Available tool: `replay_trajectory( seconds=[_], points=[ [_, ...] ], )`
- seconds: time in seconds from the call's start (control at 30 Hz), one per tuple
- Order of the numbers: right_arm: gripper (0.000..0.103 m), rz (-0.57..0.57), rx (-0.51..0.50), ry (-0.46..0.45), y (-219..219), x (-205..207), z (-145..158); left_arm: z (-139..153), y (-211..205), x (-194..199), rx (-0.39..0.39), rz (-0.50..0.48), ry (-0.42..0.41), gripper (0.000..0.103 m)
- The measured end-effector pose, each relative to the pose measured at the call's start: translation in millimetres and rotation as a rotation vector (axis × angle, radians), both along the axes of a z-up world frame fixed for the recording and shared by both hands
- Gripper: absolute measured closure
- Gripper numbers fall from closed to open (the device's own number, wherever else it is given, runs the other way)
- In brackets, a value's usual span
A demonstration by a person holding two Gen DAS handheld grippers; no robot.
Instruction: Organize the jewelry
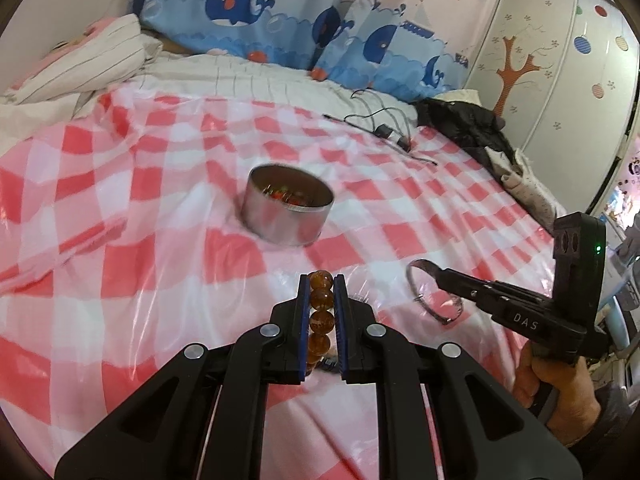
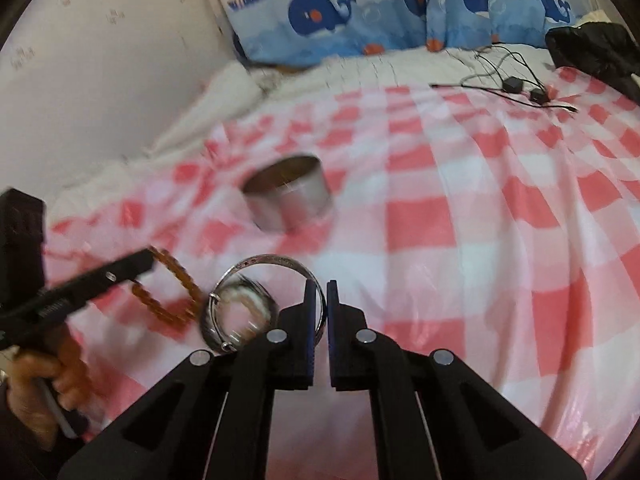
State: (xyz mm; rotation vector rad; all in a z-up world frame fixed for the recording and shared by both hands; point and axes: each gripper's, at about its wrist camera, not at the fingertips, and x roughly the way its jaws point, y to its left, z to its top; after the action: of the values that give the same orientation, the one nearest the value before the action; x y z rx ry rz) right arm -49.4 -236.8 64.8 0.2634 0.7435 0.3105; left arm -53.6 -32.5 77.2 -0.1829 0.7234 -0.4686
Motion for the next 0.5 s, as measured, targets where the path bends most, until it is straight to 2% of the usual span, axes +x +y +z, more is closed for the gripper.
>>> replay_trajectory(
  seconds=[0.07,0.33,0.5],
  points=[
    [0.097,0.009,0.015,-0.007,3,10,5,10,0,8,-0.017,-0.010,-0.009,0.093],
    [0.097,0.043,-0.028,-0.037,16,51,17,50,-5,52,-0.058,-0.049,-0.053,0.093],
    [0.097,0.045,-0.049,-0.045,18,74,17,60,-14,81,-0.076,-0.061,-0.063,0.093]
  ],
)
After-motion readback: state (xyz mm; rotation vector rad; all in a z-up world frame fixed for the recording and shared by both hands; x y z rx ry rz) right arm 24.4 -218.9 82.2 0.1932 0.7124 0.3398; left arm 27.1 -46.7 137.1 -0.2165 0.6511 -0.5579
